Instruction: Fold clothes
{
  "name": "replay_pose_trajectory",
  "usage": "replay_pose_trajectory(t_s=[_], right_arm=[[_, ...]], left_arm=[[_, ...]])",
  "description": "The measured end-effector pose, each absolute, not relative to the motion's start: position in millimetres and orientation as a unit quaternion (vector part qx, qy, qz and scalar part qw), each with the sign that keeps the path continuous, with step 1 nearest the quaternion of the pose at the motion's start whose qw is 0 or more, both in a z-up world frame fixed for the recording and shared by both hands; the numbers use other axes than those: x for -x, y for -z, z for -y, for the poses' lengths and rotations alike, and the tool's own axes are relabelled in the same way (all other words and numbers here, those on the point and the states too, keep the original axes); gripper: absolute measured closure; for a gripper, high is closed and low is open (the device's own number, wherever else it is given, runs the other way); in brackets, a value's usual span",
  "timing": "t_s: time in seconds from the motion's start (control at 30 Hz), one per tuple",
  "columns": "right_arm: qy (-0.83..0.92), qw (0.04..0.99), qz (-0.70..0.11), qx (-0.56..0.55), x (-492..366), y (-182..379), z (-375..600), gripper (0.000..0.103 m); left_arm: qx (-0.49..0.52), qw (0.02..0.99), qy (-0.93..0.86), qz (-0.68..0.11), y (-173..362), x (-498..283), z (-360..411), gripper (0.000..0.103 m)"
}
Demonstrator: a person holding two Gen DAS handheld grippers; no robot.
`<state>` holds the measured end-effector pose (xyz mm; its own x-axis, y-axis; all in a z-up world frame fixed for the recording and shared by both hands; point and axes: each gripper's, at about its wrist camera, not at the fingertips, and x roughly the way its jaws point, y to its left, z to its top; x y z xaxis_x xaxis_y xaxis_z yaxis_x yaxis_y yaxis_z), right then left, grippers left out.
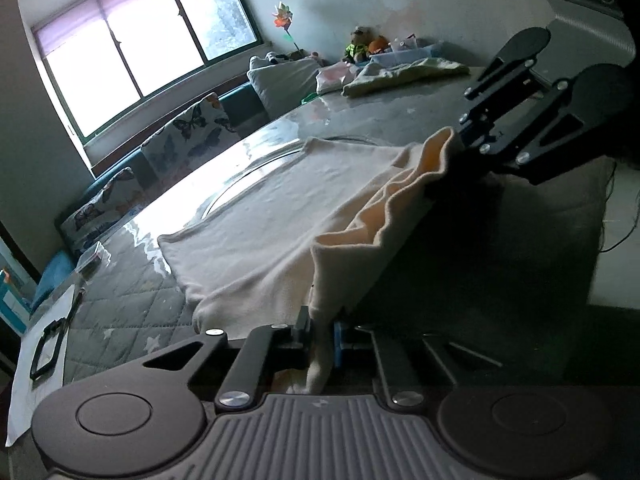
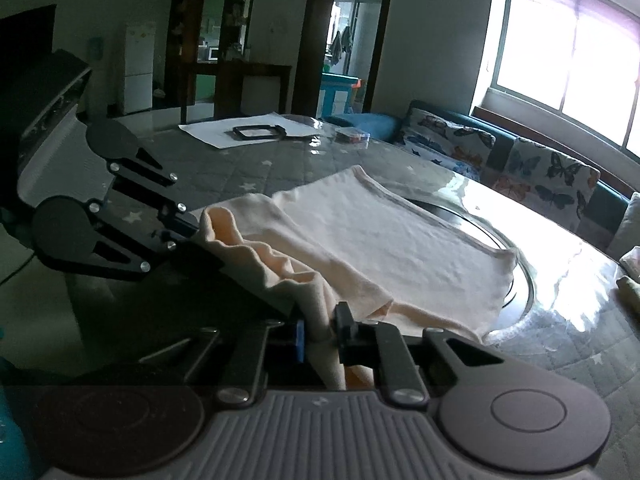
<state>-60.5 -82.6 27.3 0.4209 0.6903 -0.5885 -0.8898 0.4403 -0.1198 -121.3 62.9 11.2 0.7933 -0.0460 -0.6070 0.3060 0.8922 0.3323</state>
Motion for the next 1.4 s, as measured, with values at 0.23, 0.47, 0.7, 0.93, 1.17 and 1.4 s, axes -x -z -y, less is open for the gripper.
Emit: replay_pose_trajectory(t_s=[0.23, 0.47, 0.7, 0.93, 1.17, 1.4], right_arm=[[-0.502, 0.803, -0.238, 0.216, 94, -51, 95, 0.090], [-0.511, 0.786, -0.278, 0.211, 118, -74, 112, 0.090], [-0.506, 0.788, -0.285, 0.203, 110, -78, 112, 0.090], [-0.509, 0.789, -0.280, 0.200, 102, -80, 105, 0.090], [-0.506, 0.791, -0.282, 0.198, 105, -79, 106, 0.090], [-0.505, 0.794, -0.276, 0.196, 102, -86, 107, 0.090]], left_arm=[[-0.205, 0.917, 0.124, -0.318, -35, 168, -59, 0.092], [-0.231, 0.903, 0.139, -0.335, -47, 187, -57, 0.092], [-0.229, 0.902, 0.144, -0.336, -40, 187, -55, 0.083], [-0.213, 0.904, 0.144, -0.340, -28, 194, -48, 0.059], [-0.234, 0.897, 0.138, -0.347, -15, 195, -43, 0.089], [-0.220, 0.916, 0.104, -0.318, -45, 180, -60, 0.092]])
